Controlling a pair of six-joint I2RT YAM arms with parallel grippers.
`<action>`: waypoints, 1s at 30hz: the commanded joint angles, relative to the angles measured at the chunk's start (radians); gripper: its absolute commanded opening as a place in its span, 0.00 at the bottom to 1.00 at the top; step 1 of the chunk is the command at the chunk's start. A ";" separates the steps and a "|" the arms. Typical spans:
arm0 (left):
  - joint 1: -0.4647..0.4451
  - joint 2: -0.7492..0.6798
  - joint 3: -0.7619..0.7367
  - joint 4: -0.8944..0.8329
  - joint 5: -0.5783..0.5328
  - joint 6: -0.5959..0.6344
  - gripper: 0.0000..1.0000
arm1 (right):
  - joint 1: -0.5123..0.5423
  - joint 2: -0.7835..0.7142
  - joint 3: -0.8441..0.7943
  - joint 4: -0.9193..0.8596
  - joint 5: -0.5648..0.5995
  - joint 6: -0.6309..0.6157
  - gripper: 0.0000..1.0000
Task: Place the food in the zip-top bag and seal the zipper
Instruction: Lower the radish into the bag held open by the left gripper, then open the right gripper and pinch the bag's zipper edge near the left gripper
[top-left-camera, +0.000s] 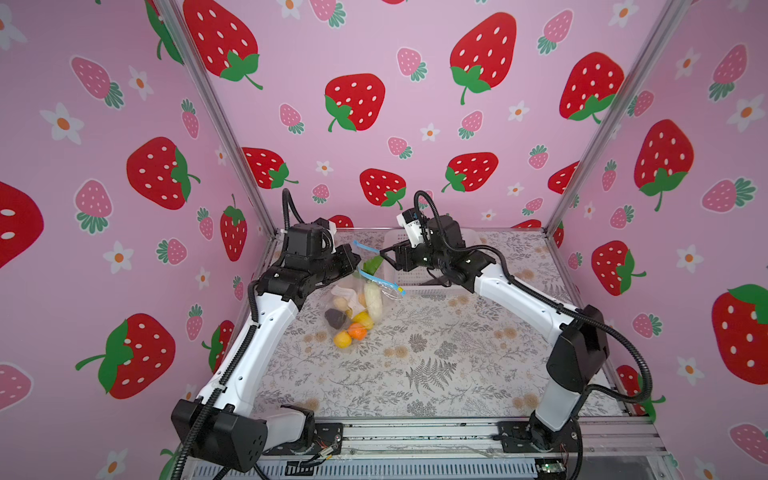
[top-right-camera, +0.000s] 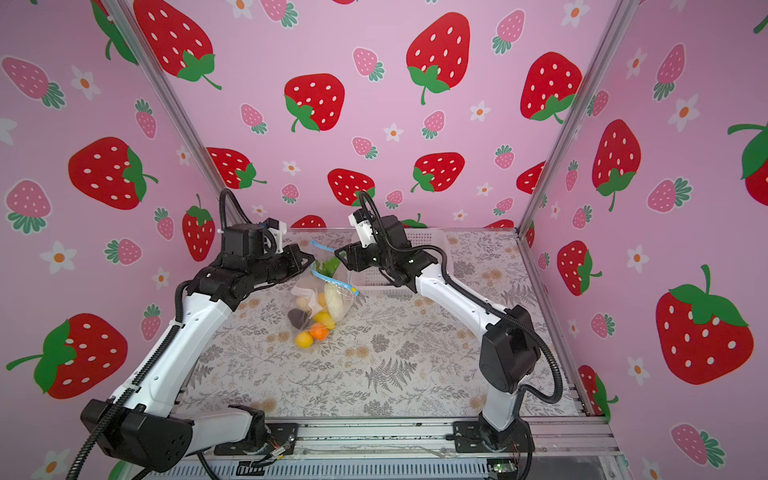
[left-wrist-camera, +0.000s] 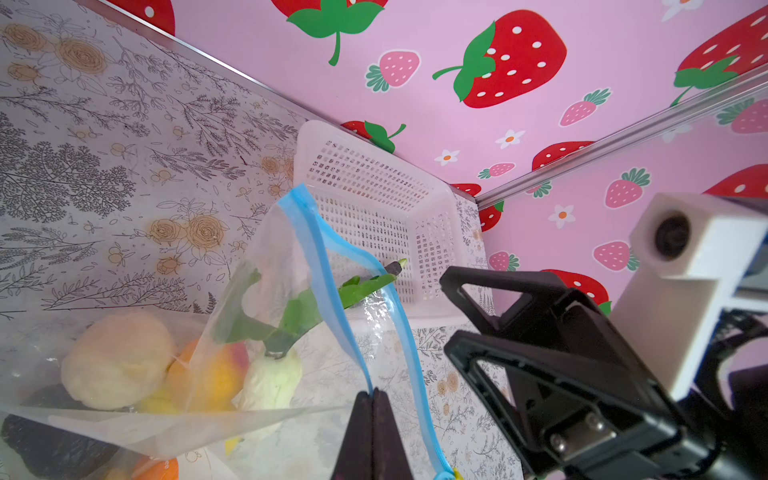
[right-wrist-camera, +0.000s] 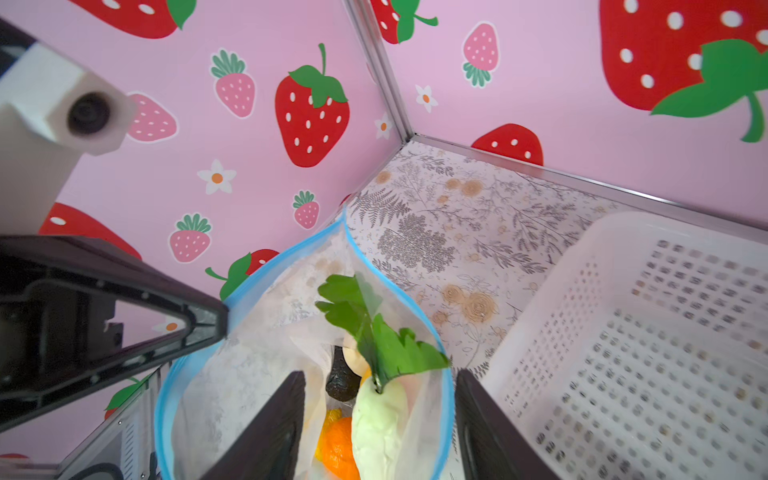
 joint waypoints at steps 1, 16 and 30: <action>0.005 -0.035 0.026 -0.004 -0.005 0.012 0.00 | -0.028 0.057 0.107 -0.238 -0.023 0.038 0.58; 0.005 -0.038 0.017 -0.002 0.000 0.007 0.00 | -0.056 0.168 0.182 -0.338 -0.293 0.129 0.42; 0.005 -0.040 0.027 -0.006 -0.006 0.008 0.00 | -0.059 0.144 0.162 -0.286 -0.342 0.134 0.19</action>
